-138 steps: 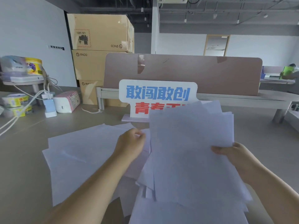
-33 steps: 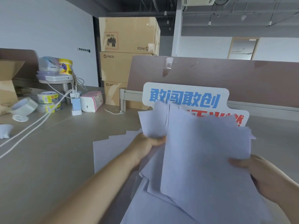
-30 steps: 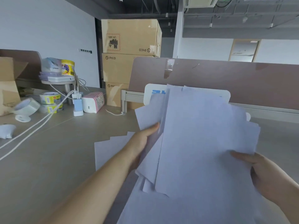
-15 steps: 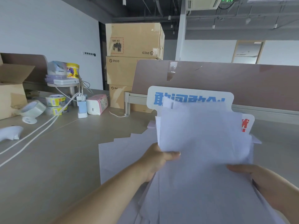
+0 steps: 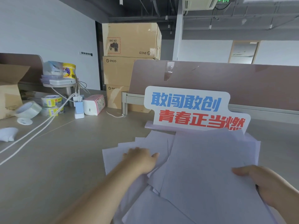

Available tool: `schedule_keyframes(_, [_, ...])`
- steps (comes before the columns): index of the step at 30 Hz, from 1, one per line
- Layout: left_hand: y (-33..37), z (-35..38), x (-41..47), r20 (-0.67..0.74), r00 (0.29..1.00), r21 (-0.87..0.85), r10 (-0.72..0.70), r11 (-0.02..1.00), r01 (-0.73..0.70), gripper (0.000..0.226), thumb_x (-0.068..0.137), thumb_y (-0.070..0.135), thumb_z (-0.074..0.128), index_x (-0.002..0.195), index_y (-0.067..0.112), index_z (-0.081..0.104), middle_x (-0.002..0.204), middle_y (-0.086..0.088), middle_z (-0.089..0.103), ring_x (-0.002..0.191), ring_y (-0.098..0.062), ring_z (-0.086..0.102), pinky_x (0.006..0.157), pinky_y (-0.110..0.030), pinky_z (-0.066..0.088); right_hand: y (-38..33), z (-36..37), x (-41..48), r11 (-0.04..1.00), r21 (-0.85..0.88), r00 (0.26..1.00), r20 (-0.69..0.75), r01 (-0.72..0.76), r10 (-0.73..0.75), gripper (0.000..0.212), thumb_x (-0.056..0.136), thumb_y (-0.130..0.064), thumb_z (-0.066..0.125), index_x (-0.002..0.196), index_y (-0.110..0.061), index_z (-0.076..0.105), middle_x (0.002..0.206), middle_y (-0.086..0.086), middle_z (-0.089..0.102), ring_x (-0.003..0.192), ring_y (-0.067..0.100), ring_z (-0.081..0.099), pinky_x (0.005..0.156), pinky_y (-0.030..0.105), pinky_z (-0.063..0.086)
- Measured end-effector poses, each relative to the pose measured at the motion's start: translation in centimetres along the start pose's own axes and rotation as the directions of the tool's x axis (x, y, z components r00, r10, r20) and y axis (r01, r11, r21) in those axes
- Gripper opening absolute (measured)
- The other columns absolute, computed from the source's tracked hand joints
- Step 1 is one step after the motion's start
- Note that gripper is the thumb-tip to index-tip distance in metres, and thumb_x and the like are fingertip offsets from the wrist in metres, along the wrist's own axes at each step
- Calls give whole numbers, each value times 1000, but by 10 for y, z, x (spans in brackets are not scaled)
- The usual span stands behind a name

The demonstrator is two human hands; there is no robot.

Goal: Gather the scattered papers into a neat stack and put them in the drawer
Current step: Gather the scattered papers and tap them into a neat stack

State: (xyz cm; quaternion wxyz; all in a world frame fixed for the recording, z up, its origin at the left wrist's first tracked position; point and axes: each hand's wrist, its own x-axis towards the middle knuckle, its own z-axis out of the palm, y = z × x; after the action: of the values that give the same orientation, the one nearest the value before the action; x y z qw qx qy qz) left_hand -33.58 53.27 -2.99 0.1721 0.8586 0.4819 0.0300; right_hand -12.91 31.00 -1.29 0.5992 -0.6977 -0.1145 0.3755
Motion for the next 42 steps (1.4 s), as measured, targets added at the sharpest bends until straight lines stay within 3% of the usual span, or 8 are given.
schedule_keyframes(2, [2,-7,-6,-114,993,-190,34,980,-55,39,93,42,35,75,11,53,88,-10,61,87,-28,56,76,-31,40,11,-3,-12,995,-48,993,91,83,-79,13,85,6,58,98,8,63,60,17,73,68,34,69,62,39,50])
schedule_keyframes(6, [-9,-3,-2,-13,968,150,-252,956,251,75,89,64,21,150,21,24,158,-14,22,144,-40,19,114,-56,13,-1,3,-14,993,-112,998,-45,32,-37,13,85,4,60,97,6,65,72,21,76,58,33,72,65,40,52])
schedule_keyframes(9, [-12,11,4,29,960,134,-279,953,272,81,88,68,16,153,23,2,160,-23,-8,145,-47,-6,116,-55,-1,-11,0,-16,992,-119,992,-105,50,-62,25,82,4,62,107,8,65,88,25,75,78,36,71,70,42,53])
schedule_keyframes(15, [-4,12,18,-169,986,-155,6,987,-32,64,93,50,35,147,17,31,153,-14,33,143,-31,22,116,-42,16,-10,-4,-20,998,-54,997,-68,37,-40,28,83,1,60,111,3,63,67,18,75,49,32,71,59,36,53])
schedule_keyframes(22, [-4,1,13,-174,984,-728,-26,677,-110,49,89,44,53,134,24,52,136,2,56,115,-17,54,95,-32,44,-12,10,-22,1000,-4,1000,26,10,-10,27,85,1,55,111,0,63,79,22,76,54,34,71,64,42,50])
schedule_keyframes(35, [-4,2,13,-187,981,-850,-52,510,-135,30,87,30,58,115,23,66,120,0,66,105,-15,60,85,-29,44,-1,31,-28,938,-338,997,20,77,-75,18,81,-5,67,99,-2,71,94,19,76,86,35,71,90,47,51])
schedule_keyframes(39, [-8,-1,10,-198,950,-379,-242,913,154,45,87,44,43,127,26,53,140,-5,51,133,-30,41,111,-50,25,-3,19,-22,917,-389,992,-53,89,-118,20,82,-1,64,101,5,69,93,30,71,83,34,66,96,48,49])
schedule_keyframes(42, [-6,3,2,-24,960,-48,-280,959,279,82,85,67,28,151,20,22,161,-15,12,147,-37,4,117,-52,8,-16,-1,-20,985,-174,998,-62,7,-18,36,81,-4,64,116,8,61,94,29,57,81,33,53,80,43,50])
